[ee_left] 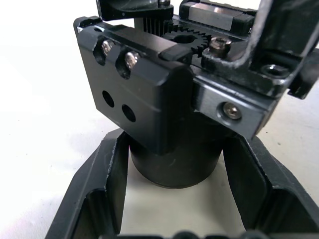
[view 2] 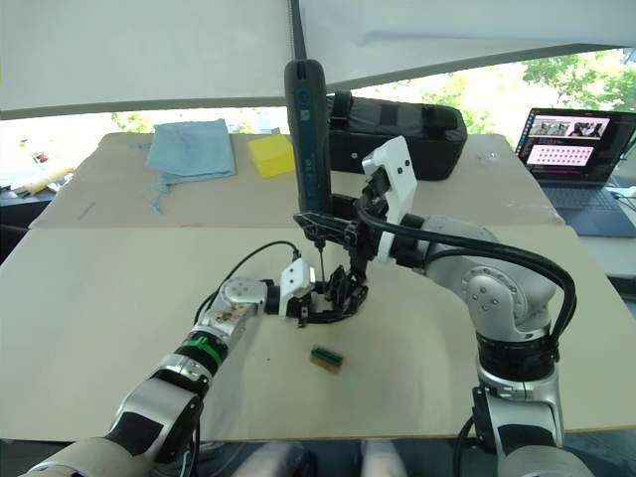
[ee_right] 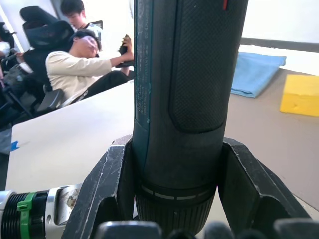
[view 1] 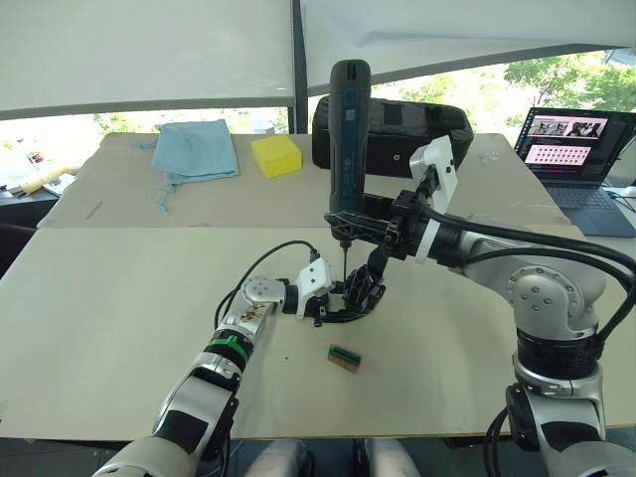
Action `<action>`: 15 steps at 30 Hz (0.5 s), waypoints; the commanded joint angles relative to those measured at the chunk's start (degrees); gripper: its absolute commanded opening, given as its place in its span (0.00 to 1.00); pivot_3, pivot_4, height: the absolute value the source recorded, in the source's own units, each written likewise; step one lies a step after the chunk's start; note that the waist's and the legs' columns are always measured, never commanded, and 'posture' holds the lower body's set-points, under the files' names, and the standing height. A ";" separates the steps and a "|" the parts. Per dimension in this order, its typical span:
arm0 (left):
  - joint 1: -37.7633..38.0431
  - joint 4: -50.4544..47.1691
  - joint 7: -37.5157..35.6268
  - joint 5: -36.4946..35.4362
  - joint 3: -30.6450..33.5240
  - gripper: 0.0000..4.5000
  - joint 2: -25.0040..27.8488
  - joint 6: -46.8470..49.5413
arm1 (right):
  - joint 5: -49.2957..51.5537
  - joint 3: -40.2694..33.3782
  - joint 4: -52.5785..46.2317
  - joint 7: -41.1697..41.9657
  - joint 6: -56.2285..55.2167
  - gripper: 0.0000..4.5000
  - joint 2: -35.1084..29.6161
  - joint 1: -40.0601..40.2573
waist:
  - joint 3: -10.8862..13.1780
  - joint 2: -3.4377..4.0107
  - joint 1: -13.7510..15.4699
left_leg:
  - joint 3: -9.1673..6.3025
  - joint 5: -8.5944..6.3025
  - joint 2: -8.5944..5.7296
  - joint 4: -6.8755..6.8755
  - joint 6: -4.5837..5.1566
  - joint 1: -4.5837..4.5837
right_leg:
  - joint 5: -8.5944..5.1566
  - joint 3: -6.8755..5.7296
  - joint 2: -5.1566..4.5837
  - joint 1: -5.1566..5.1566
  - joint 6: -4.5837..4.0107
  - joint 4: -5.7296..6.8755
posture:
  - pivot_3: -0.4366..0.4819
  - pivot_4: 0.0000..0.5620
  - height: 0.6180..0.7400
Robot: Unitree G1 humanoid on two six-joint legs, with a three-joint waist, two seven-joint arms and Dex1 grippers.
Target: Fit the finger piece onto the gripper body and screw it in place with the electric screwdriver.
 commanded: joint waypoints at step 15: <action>-1.27 0.19 0.30 0.27 0.11 0.51 -0.38 -0.53 | 0.83 -1.78 -6.52 -2.34 -1.45 0.43 -0.43 0.40 | 0.00 0.00 -0.02 | 0.00 0.00 0.00 0.00 0.00 0.00 | 0.00 0.00 0.01 -0.01 0.00 0.01 | 0.48 0.27 1.00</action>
